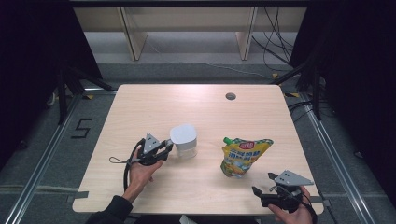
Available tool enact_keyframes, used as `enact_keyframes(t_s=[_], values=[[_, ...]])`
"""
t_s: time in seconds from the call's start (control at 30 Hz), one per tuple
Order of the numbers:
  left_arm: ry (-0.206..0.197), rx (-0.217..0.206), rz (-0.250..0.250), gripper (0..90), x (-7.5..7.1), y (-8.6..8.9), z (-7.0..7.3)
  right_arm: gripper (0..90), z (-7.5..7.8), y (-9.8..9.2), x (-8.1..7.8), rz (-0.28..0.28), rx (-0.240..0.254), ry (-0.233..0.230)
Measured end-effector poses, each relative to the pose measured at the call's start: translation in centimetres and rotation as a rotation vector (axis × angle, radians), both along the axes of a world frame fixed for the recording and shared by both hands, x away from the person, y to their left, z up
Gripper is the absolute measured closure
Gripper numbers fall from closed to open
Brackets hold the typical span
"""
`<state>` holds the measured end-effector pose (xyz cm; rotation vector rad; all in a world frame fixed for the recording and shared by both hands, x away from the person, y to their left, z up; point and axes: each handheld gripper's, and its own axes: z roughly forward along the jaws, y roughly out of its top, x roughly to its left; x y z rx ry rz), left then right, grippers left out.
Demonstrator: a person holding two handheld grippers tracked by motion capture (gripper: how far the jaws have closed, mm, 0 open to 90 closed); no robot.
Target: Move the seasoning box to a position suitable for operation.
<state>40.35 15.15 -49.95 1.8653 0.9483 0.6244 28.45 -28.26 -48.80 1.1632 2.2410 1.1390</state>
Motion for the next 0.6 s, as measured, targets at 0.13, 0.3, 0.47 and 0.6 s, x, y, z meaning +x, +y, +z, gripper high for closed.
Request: enact_keyframes(t_s=[0.13,0.3,0.47,0.6], values=[[0.003,-0.023,-0.021,70.5,0.4,0.2,-0.1,19.8,0.0,-0.1,0.0,0.001,-0.003,-0.004],[0.000,-0.021,-0.055,70.3,0.2,0.4,-0.1,20.0,0.0,0.1,-0.2,-0.013,0.017,0.029],[0.015,-0.023,-0.095,70.4,-0.7,0.7,0.0,20.1,-0.1,-0.1,0.0,0.003,0.004,0.010],[0.027,-0.025,-0.126,70.4,-1.9,0.3,0.1,20.1,-0.1,-0.1,0.0,0.003,0.006,0.014]])
